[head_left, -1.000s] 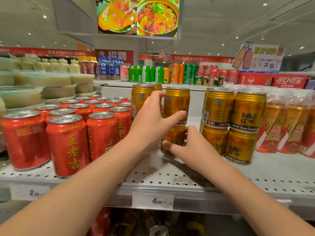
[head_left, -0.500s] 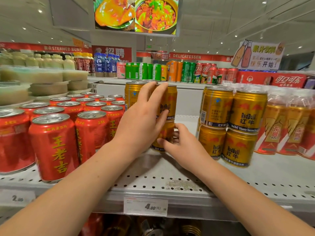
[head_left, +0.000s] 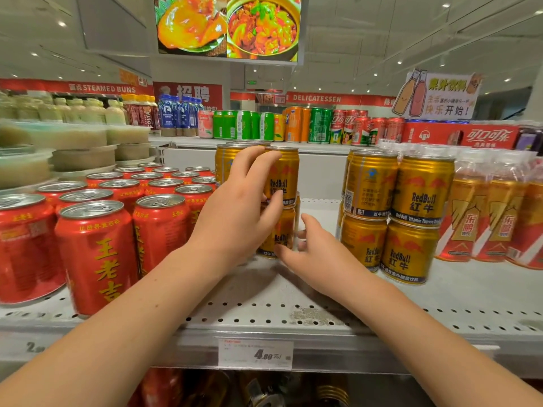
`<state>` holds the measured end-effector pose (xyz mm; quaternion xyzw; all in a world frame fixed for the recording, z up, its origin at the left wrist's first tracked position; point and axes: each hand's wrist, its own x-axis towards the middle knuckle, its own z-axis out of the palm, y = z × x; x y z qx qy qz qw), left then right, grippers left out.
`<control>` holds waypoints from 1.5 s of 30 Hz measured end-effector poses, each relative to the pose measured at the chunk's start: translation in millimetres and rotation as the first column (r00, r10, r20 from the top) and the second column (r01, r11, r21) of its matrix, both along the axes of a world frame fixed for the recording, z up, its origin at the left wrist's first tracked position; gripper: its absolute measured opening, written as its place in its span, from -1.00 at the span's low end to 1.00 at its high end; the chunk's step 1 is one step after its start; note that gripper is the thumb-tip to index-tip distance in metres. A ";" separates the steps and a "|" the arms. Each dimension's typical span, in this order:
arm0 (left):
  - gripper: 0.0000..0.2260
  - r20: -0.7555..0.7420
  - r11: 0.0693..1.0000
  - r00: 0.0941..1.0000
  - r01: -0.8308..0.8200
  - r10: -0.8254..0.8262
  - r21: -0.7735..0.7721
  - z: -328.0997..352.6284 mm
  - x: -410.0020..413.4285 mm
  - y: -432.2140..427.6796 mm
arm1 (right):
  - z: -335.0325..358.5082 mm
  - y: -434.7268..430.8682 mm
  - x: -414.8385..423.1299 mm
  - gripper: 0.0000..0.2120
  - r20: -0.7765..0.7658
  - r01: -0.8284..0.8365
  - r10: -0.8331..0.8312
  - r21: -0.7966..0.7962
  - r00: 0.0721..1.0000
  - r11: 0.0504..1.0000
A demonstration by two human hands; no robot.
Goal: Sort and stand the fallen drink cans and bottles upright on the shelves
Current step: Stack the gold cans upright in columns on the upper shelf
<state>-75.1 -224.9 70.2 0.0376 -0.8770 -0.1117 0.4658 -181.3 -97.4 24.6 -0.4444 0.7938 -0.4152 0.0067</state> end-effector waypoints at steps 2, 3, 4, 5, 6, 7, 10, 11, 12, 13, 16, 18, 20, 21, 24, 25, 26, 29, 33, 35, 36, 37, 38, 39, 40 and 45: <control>-0.57 -0.043 0.997 0.997 0.059 -0.060 -0.043 -0.2 0.5 6.7 | -1.3 22.5 2.6 -0.66 -0.052 0.025 -0.029 -0.065 0.998 0.998; -0.57 -0.054 0.994 0.993 0.099 -0.102 -0.053 -0.1 -1.6 11.0 | -0.9 36.9 2.9 -0.71 -0.105 0.045 -0.056 -0.105 0.993 0.993; -0.56 -0.051 0.989 0.989 0.138 -0.140 -0.049 0.5 -6.1 16.8 | 0.2 52.8 2.5 -0.77 -0.155 0.065 -0.088 -0.151 0.984 0.986; -0.54 -0.035 0.986 0.985 0.166 -0.167 -0.029 1.6 -12.2 24.0 | 2.0 68.7 1.2 -0.81 -0.184 0.083 -0.121 -0.199 0.975 0.976; -0.53 -0.013 0.983 0.982 0.186 -0.186 0.009 3.2 -19.7 32.2 | 3.9 84.0 -1.5 -0.86 -0.188 0.100 -0.146 -0.235 0.971 0.967; -0.51 0.010 0.977 0.979 0.205 -0.205 0.060 5.1 -28.2 41.3 | 5.2 98.2 -5.2 -0.88 -0.178 0.117 -0.166 -0.255 0.970 0.960; -0.45 0.074 0.940 0.964 0.231 -0.257 0.251 9.8 -54.1 66.3 | 2.5 129.7 -17.0 -0.86 -0.135 0.148 -0.183 -0.233 0.974 0.961; -0.40 0.097 0.928 0.960 0.222 -0.261 0.300 10.5 -62.3 72.4 | 0.6 135.9 -20.7 -0.85 -0.134 0.139 -0.172 -0.224 0.976 0.965; -0.35 0.118 0.915 0.957 0.212 -0.265 0.344 10.5 -69.6 77.3 | -1.7 140.4 -24.1 -0.84 -0.140 0.125 -0.157 -0.219 0.978 0.968; -0.31 0.130 0.897 0.952 0.208 -0.277 0.391 9.8 -76.2 81.2 | -3.6 142.8 -27.2 -0.83 -0.147 0.108 -0.141 -0.214 0.979 0.971; -0.30 0.123 0.863 0.946 0.216 -0.301 0.456 3.7 -90.7 87.1 | -6.3 147.4 -37.7 -0.82 -0.176 0.048 -0.083 -0.192 0.981 0.980; -0.30 0.124 0.882 0.957 0.184 -0.261 0.434 2.1 -96.0 88.5 | -5.6 151.9 -47.7 -0.81 -0.203 0.001 -0.035 -0.164 0.979 0.986; -0.34 0.120 0.884 0.966 0.155 -0.230 0.441 4.2 -95.5 90.6 | -2.3 156.7 -59.7 -0.81 -0.201 -0.057 0.028 -0.141 0.979 0.988; -0.40 0.127 0.883 0.968 0.140 -0.218 0.449 7.4 -92.9 93.1 | -0.5 158.8 -65.8 -0.81 -0.194 -0.083 0.057 -0.133 0.979 0.988; -0.48 0.166 0.870 0.968 0.087 -0.189 0.485 16.5 -84.3 102.3 | 2.2 161.4 -80.7 -0.76 -0.200 -0.149 0.131 -0.079 0.971 0.986; -0.49 0.172 0.872 0.970 0.070 -0.173 0.485 17.9 -82.0 104.5 | 2.9 161.3 -82.7 -0.73 -0.212 -0.163 0.148 -0.054 0.966 0.985; -0.49 0.179 0.875 0.972 0.051 -0.155 0.482 18.8 -80.4 104.9 | 3.6 160.9 -83.6 -0.69 -0.228 -0.173 0.161 -0.030 0.960 0.985; -0.39 0.195 0.885 0.976 -0.001 -0.101 0.466 16.6 -76.4 96.7 | 4.2 158.3 -81.7 -0.53 -0.274 -0.178 0.184 0.046 0.944 0.983; -0.09 0.270 0.865 0.959 -0.059 -0.090 0.498 19.0 -67.2 84.4 | -3.2 146.3 -71.2 -0.55 -0.235 -0.205 0.230 0.126 0.944 0.971; -0.08 0.299 0.869 0.950 -0.076 -0.085 0.489 23.2 -65.1 83.3 | -5.2 135.3 -69.3 -0.59 -0.218 -0.215 0.234 0.105 0.948 0.971; -0.11 0.280 0.867 0.957 -0.071 -0.080 0.492 25.9 -65.3 83.5 | -4.9 129.3 -70.3 -0.62 -0.201 -0.217 0.231 0.093 0.952 0.972; -0.16 0.234 0.864 0.970 -0.060 -0.069 0.501 28.8 -66.2 84.1 | -3.9 123.2 -71.4 -0.64 -0.163 -0.218 0.229 0.082 0.960 0.973; -0.23 0.181 0.866 0.982 -0.051 -0.046 0.498 31.7 -67.0 85.2 | -3.2 117.6 -73.1 -0.68 -0.110 -0.218 0.224 0.071 0.968 0.973; -0.30 0.139 0.878 0.990 -0.052 -0.017 0.476 34.5 -67.9 86.2 | -3.1 112.4 -74.8 -0.72 -0.061 -0.217 0.220 0.059 0.974 0.974; -0.36 0.122 0.896 0.993 -0.060 0.007 0.440 36.9 -68.5 87.0 | -3.4 107.6 -76.3 -0.73 -0.033 -0.212 0.213 0.048 0.976 0.976; -0.60 0.198 0.970 0.975 -0.144 0.104 0.198 46.3 -62.1 86.8 | -5.3 88.3 -74.3 -0.61 -0.043 -0.157 0.157 0.010 0.987 0.988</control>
